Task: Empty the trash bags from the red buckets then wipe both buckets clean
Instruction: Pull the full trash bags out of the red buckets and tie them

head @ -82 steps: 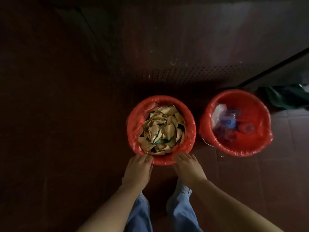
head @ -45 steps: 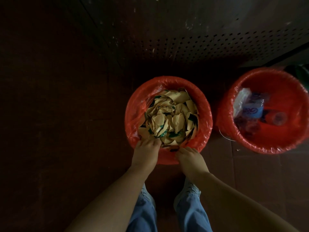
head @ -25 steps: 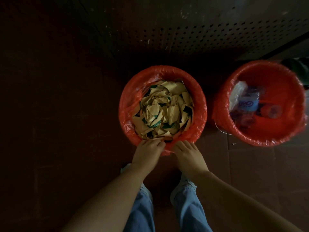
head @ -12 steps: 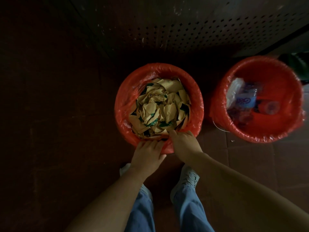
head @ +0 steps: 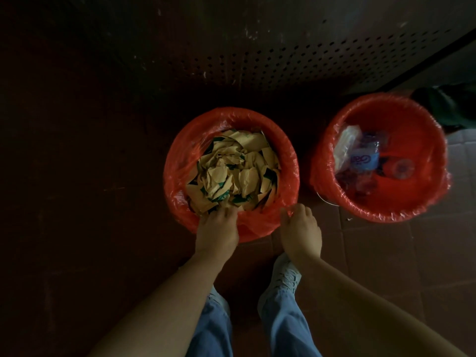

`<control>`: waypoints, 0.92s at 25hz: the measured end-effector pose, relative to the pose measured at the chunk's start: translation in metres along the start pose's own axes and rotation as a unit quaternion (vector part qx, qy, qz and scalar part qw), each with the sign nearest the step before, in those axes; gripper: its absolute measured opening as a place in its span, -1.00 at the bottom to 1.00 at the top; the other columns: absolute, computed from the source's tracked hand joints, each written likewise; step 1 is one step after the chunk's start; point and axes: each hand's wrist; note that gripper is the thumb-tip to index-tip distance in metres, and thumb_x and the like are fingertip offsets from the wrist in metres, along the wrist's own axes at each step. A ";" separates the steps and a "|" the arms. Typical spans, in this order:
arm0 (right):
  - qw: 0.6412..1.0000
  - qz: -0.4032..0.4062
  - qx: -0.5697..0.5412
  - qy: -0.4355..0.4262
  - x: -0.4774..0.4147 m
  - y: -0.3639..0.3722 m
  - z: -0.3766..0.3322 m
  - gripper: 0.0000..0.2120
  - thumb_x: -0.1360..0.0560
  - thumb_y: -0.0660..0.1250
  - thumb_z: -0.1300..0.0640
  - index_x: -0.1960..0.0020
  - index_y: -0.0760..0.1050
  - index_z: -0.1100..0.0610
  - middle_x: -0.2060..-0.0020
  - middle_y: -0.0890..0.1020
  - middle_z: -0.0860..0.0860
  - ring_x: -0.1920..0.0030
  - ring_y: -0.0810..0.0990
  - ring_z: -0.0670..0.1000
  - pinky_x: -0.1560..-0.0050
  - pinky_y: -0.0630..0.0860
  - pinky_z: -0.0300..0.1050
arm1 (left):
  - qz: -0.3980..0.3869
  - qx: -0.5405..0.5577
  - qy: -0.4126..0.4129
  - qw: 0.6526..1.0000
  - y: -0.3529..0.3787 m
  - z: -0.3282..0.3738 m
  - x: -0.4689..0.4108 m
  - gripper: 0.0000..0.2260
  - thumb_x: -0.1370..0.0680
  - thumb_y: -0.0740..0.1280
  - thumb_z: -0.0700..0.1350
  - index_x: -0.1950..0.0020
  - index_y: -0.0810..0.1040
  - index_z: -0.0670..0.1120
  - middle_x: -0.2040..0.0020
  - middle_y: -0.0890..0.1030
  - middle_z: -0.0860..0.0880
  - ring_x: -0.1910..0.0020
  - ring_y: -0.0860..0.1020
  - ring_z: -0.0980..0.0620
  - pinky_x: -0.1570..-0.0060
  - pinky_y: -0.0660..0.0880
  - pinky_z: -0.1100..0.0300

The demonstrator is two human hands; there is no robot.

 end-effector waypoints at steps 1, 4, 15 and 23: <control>0.999 -0.007 -0.029 0.035 -0.007 -0.002 -0.001 -0.63 -0.64 0.10 -0.19 -0.21 0.45 0.07 -0.10 0.54 -0.02 -0.04 0.55 0.06 -0.08 0.53 0.14 | 0.017 0.006 0.031 0.999 0.002 0.003 0.002 -0.75 -0.64 0.17 -0.07 -0.29 0.49 -0.02 -0.14 0.59 0.01 -0.09 0.57 -0.02 -0.05 0.49 0.02; 0.988 -0.008 -0.111 0.106 -0.030 -0.007 -0.009 -0.71 -0.63 0.16 -0.10 -0.18 0.48 0.07 -0.07 0.57 -0.02 0.06 0.56 0.01 0.04 0.49 0.01 | 0.037 0.002 0.111 0.993 0.011 0.014 0.005 -0.69 -0.64 0.17 0.01 -0.34 0.47 -0.03 -0.25 0.51 0.01 -0.25 0.48 -0.04 -0.20 0.43 -0.02; 0.989 0.018 -0.140 -0.036 -0.034 -0.015 -0.055 -0.88 -0.62 0.21 0.16 0.02 0.52 0.07 0.12 0.57 -0.06 0.17 0.56 -0.03 0.25 0.43 -0.17 | 0.063 -0.021 0.108 0.992 -0.013 0.017 -0.009 -0.67 -0.64 0.16 0.01 -0.39 0.47 0.01 -0.28 0.51 0.02 -0.33 0.42 -0.02 -0.35 0.32 -0.01; 0.995 0.011 -0.039 -0.088 -0.034 -0.022 -0.074 -0.71 -0.64 0.20 0.05 -0.33 0.45 0.04 -0.21 0.55 0.03 -0.11 0.56 0.07 0.01 0.53 -0.01 | 0.102 -0.050 0.086 0.990 -0.048 -0.044 -0.023 -0.70 -0.62 0.21 -0.03 -0.32 0.52 -0.04 -0.26 0.50 0.00 -0.31 0.43 -0.06 -0.25 0.39 -0.05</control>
Point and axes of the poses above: each hand's wrist, its own x-axis away from the middle knuckle, its own y-axis out of the palm, z = x × y
